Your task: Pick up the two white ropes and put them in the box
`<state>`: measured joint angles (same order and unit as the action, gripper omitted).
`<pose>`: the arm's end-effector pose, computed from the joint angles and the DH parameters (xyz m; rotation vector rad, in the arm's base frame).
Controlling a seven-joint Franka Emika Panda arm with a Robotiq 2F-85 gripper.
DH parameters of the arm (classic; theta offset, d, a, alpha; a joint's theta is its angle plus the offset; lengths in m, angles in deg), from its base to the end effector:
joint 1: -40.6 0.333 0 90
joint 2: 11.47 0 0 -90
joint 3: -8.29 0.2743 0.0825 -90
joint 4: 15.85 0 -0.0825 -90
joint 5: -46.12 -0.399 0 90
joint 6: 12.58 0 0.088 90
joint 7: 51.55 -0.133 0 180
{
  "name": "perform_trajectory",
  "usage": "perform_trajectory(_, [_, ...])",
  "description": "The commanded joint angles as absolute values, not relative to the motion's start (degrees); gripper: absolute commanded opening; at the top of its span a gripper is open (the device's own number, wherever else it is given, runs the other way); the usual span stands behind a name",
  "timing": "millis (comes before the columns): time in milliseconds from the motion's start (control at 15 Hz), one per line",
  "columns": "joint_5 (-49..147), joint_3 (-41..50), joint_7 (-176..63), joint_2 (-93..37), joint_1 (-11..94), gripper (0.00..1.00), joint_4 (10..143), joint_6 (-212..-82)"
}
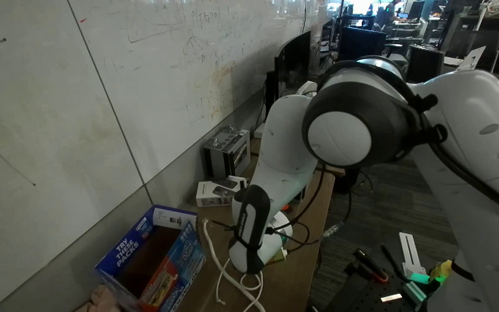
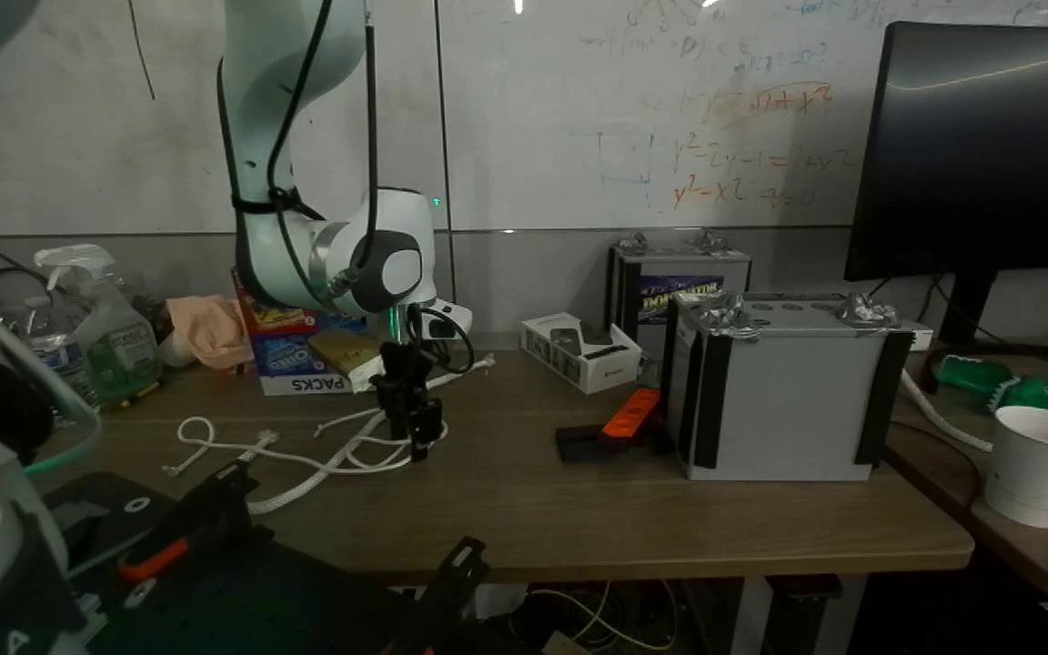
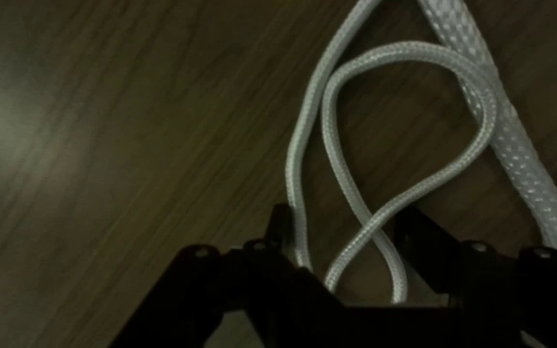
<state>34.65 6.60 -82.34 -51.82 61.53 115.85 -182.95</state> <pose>0.4401 0.1361 -0.0304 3.0798 -0.6126 -0.0462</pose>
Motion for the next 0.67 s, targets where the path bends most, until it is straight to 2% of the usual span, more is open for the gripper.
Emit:
perform_trajectory(0, [33.69, 5.07, -83.09, -52.50, 63.41, 0.28, 115.01, -183.04])
perform_trajectory(200, [33.70, 4.92, -83.08, -52.08, 63.08, 0.06, 114.82, -182.11])
perform_trajectory(267, [33.64, 4.99, -82.95, -51.79, 62.64, 0.02, 114.70, -181.51])
perform_trajectory(333, [33.62, 5.08, -82.81, -51.39, 62.23, 0.00, 114.66, -180.89])
perform_trajectory(467, [33.50, 5.83, -81.95, -49.62, 60.45, 0.04, 114.85, -179.17])
perform_trajectory(600, [33.75, 5.80, -81.41, -46.58, 59.27, 0.04, 115.48, -177.22])
